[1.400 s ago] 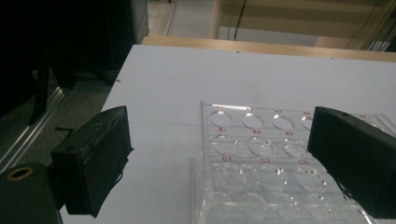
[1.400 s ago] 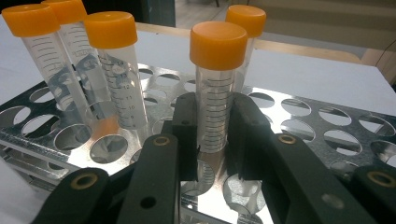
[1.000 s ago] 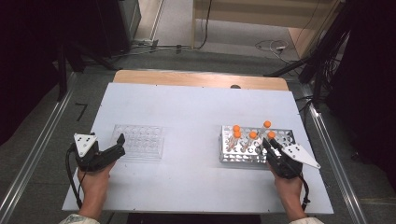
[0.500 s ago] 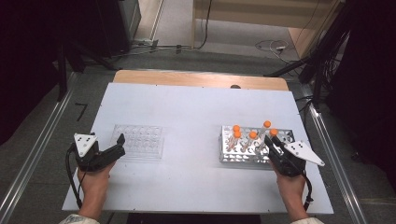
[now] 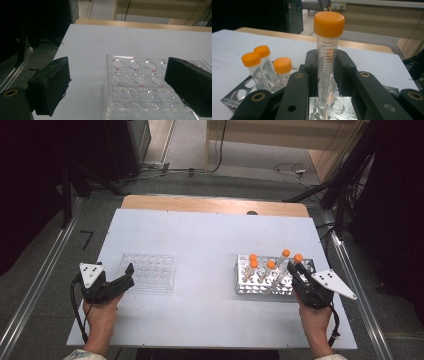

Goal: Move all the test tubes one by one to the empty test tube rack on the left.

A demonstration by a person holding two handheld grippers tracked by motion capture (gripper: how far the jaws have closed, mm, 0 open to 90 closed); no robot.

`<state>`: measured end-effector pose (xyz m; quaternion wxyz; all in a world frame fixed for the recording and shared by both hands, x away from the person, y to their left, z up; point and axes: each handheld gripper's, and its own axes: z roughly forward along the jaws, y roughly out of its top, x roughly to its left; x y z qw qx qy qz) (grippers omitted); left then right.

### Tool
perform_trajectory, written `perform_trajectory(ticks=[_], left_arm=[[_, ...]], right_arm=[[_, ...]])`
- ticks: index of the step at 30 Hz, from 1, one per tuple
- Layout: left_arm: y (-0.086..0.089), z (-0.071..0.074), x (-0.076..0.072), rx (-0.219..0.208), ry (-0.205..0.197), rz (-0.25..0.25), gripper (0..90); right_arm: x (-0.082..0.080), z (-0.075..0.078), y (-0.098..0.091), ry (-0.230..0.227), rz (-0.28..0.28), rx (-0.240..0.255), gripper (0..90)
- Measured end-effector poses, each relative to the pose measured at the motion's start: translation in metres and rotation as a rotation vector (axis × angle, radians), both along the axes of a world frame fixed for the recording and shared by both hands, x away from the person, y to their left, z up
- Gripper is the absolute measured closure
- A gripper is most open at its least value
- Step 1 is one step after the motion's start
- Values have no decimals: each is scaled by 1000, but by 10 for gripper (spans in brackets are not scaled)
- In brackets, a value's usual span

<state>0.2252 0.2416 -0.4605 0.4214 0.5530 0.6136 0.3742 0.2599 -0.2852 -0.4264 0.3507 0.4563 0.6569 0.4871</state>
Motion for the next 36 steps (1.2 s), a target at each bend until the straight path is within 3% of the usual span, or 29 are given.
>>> perform_trajectory(ticks=[10,18,36], left_arm=[[0,1,0,-1,-4,0,62],[-5,2,-2,23,-14,-22,62],[-39,9,1,24,-28,-147,68]], right_arm=[[-9,9,2,6,32,14,720],[-20,13,12,19,86,22,720],[-26,12,44,38,201,3,721]])
